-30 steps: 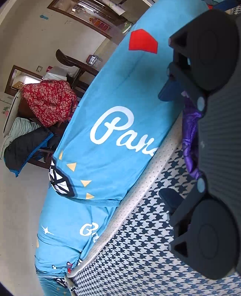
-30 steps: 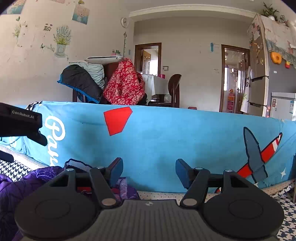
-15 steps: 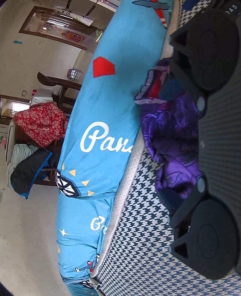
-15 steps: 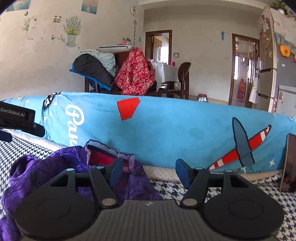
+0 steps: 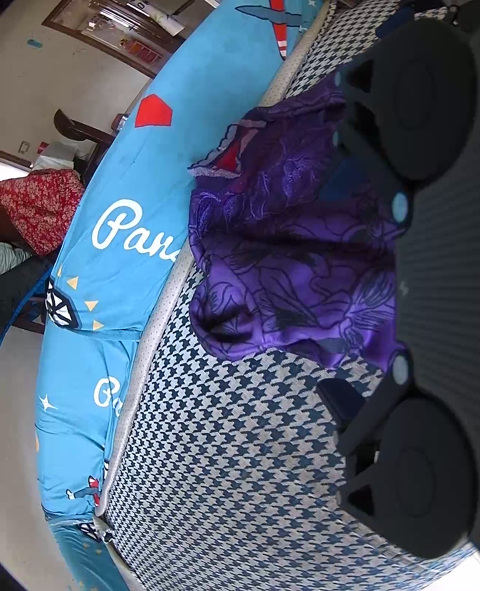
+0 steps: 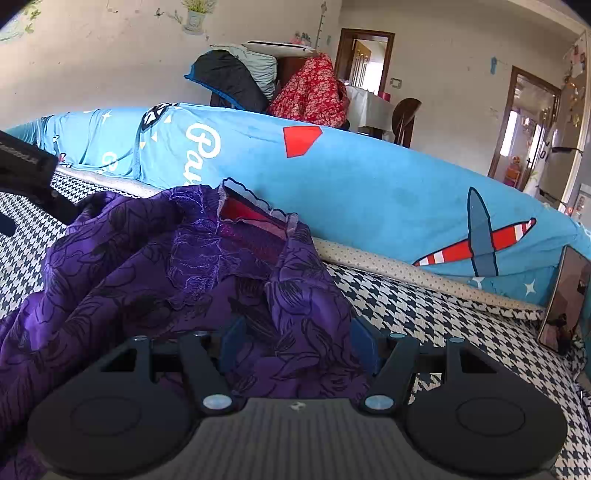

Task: Fold clothes

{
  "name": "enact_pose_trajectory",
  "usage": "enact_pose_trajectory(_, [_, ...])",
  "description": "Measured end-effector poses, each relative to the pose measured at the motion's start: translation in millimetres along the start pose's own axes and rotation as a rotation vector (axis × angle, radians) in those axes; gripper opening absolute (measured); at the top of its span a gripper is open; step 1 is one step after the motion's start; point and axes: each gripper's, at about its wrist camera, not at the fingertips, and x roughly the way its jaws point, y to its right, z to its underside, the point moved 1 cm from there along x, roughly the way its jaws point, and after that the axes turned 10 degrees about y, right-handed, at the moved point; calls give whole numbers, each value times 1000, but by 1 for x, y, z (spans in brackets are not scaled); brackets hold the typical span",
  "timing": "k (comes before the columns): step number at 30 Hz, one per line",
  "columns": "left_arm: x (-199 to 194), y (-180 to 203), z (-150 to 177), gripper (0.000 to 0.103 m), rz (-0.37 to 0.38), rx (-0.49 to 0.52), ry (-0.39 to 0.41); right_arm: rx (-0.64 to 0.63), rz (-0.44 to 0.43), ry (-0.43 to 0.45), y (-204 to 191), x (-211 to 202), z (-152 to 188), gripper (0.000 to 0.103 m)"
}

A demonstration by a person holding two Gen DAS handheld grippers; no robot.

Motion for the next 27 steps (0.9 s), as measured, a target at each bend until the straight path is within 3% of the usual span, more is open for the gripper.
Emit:
enact_pose_trajectory(10, [14,14,5,103,22,23,-44,-45,28,-54,-8,34,12,61])
enact_pose_trajectory(13, [17,18,7,103,24,26,-53,-61,44,-70,-10,42,17,47])
enact_pose_trajectory(15, [19,19,9,103,22,26,-60,-61,56,-80,-9,47,20,28])
enact_pose_trajectory(18, [22,21,11,103,17,27,-72,-52,84,-76,-6,50,21,8])
enact_pose_trajectory(27, [24,30,15,103,15,56,-89,108,282,25,40,45,3,4])
